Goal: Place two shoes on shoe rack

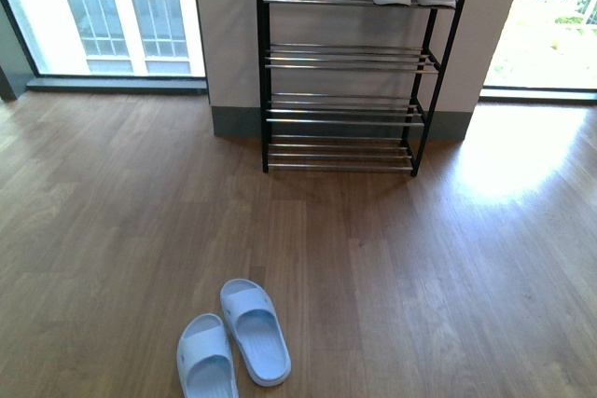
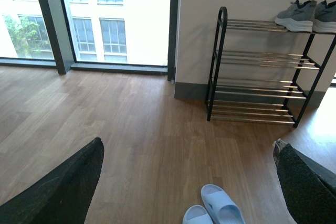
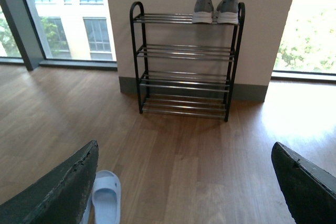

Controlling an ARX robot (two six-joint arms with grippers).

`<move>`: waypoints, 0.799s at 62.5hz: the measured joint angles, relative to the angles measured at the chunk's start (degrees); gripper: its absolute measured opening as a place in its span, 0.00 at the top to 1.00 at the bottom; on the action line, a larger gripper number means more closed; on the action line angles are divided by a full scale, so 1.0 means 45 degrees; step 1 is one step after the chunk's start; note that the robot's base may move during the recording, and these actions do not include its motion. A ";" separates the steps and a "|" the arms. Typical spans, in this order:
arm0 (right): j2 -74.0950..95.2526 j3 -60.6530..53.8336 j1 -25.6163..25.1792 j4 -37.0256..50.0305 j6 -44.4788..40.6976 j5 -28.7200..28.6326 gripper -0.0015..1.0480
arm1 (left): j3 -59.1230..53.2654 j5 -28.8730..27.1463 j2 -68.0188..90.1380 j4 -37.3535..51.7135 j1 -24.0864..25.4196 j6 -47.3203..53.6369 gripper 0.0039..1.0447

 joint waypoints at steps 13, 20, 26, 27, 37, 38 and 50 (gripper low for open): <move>0.0000 0.0000 0.0000 0.0000 0.0000 0.0005 0.09 | 0.0000 0.0000 0.0000 0.0000 0.0000 0.0000 0.09; 0.0000 0.0000 0.0000 0.0000 0.0005 0.0000 0.09 | 0.0000 0.0000 0.0000 0.0000 0.0000 0.0000 0.09; 0.0000 0.0000 0.0000 0.0000 0.0000 0.0000 0.09 | 0.0000 0.0000 0.0000 0.0005 0.0000 0.0000 0.09; 0.0000 0.0000 0.0000 0.0000 0.0005 0.0000 0.09 | 0.0000 0.0000 0.0000 0.0000 0.0000 0.0000 0.09; 0.0000 0.0000 0.0000 0.0000 0.0000 0.0000 0.09 | 0.0000 0.0000 0.0000 0.0000 0.0000 0.0000 0.09; 0.0000 0.0000 0.0000 0.0000 0.0005 0.0005 0.09 | 0.0000 0.0000 0.0000 0.0000 0.0000 0.0000 0.09; 0.0000 0.0000 0.0000 0.0000 0.0000 0.0005 0.09 | 0.0000 0.0000 0.0005 0.0000 0.0000 0.0000 0.09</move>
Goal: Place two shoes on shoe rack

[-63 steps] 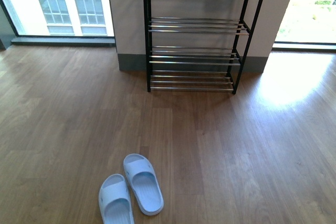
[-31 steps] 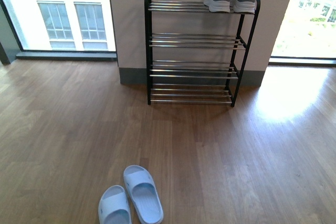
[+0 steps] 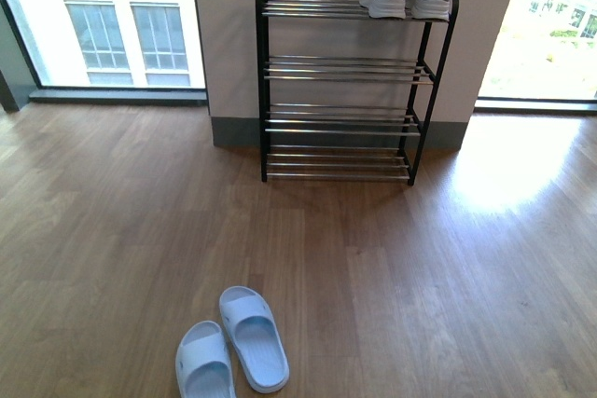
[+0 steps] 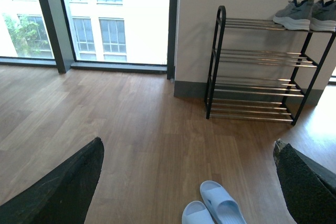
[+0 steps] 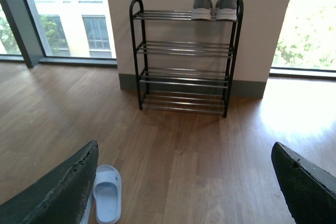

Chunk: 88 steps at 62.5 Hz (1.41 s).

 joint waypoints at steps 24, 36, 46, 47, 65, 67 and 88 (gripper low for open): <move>-0.0005 0.0000 0.0000 0.0000 0.0000 0.0000 0.09 | 0.0000 0.0000 -0.0005 0.0000 0.0000 0.0000 0.09; 0.0000 0.0000 0.0000 0.0000 0.0005 0.0000 0.09 | 0.0000 0.0000 -0.0005 0.0000 0.0000 0.0000 0.09; 0.0000 0.0000 0.0000 0.0000 0.0000 -0.0005 0.09 | 0.0000 0.0000 0.0000 0.0000 0.0000 0.0000 0.09; 0.0000 0.0000 0.0000 0.0000 0.0005 -0.0005 0.09 | 0.0000 0.0000 -0.0005 0.0000 0.0000 0.0000 0.09; -0.0005 0.0000 0.0000 0.0000 0.0005 0.0005 0.09 | 0.0000 0.0010 -0.0005 0.0000 0.0000 0.0000 0.09; 0.0000 0.0000 0.0000 0.0000 0.0000 0.0000 0.09 | 0.0000 0.0010 -0.0005 0.0000 0.0000 0.0000 0.09; 0.0000 0.0000 0.0000 0.0000 0.0005 0.0005 0.09 | 0.0000 0.0010 -0.0005 0.0000 0.0000 0.0000 0.09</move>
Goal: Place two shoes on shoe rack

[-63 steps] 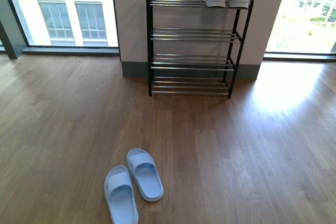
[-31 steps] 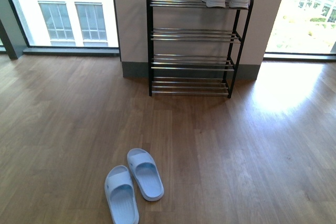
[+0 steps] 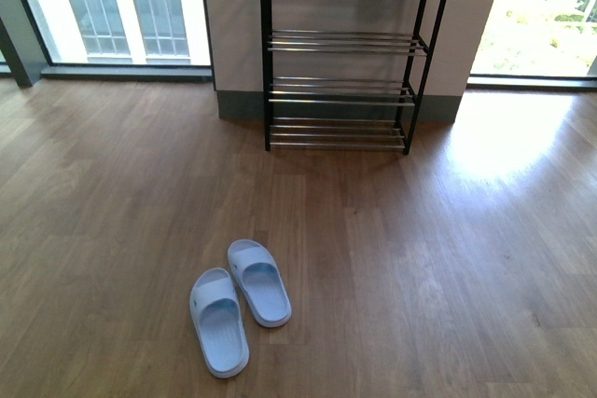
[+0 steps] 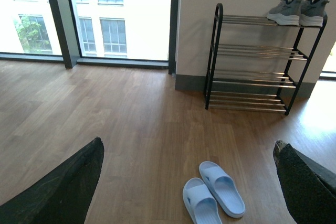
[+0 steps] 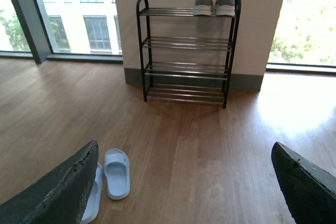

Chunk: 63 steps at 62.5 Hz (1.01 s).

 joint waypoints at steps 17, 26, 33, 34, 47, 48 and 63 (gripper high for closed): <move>0.0000 0.0000 0.0000 0.0000 0.0000 0.0005 0.09 | 0.0000 0.0005 0.0000 0.0005 0.0000 0.0000 0.09; 0.0000 0.0000 0.0000 0.0000 -0.0005 0.0029 0.09 | 0.0000 0.0005 0.0000 0.0000 0.0000 0.0000 0.09; 0.0000 0.0000 0.0000 0.0000 0.0000 0.0029 0.09 | 0.0000 0.0010 0.0000 0.0005 0.0000 0.0000 0.09; 0.0000 0.0000 0.0000 0.0000 -0.0005 0.0029 0.09 | 0.0000 0.0010 0.0000 0.0005 0.0000 0.0000 0.09; 0.0000 0.0000 0.0000 0.0000 -0.0005 0.0029 0.09 | 0.0000 0.0010 0.0000 0.0000 0.0000 0.0000 0.09; 0.0000 0.0000 0.0000 0.0000 0.0000 0.0029 0.09 | 0.0000 0.0010 0.0000 0.0000 0.0000 0.0000 0.09; 0.0000 0.0000 0.0000 0.0000 0.0000 0.0034 0.09 | 0.0000 0.0010 0.0000 0.0000 0.0000 0.0000 0.09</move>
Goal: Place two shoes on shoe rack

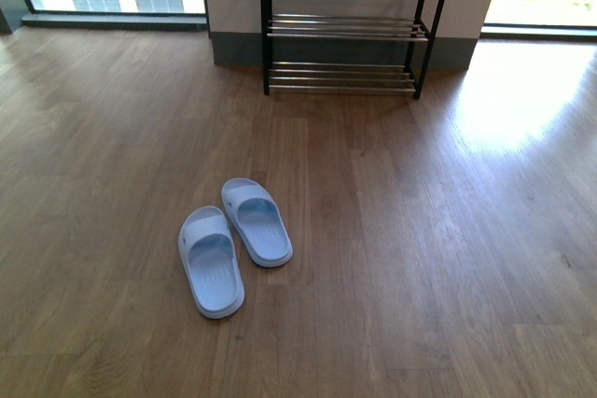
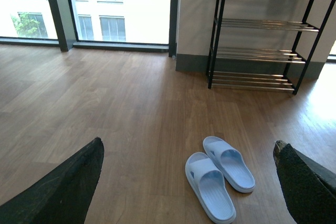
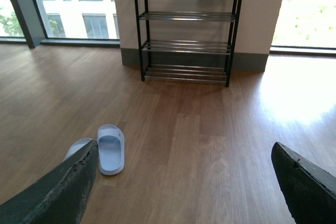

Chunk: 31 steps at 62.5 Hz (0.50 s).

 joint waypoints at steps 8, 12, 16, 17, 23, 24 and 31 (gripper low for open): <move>0.0000 0.0000 0.0000 0.0000 0.0000 0.0000 0.09 | 0.0000 0.0000 0.0000 0.0000 0.0000 0.0000 0.09; 0.0000 0.0000 0.0000 0.0000 0.0000 -0.0005 0.09 | 0.0000 0.0000 0.0000 0.0000 0.0000 0.0000 0.09; 0.0000 0.0000 0.0000 0.0000 -0.0005 -0.0005 0.09 | 0.0000 0.0000 0.0000 0.0000 0.0000 0.0000 0.09; 0.0000 0.0000 0.0000 0.0000 0.0000 0.0000 0.09 | 0.0000 0.0000 0.0000 0.0000 0.0000 0.0000 0.09; 0.0000 0.0000 0.0000 0.0000 0.0000 -0.0005 0.09 | 0.0000 0.0000 0.0000 0.0000 0.0000 0.0000 0.09; 0.0000 0.0000 0.0000 0.0000 0.0000 0.0000 0.09 | 0.0000 0.0000 0.0000 0.0000 0.0000 0.0000 0.09; 0.0000 0.0000 0.0000 0.0000 0.0000 -0.0005 0.09 | 0.0000 0.0000 0.0000 0.0000 0.0000 0.0000 0.09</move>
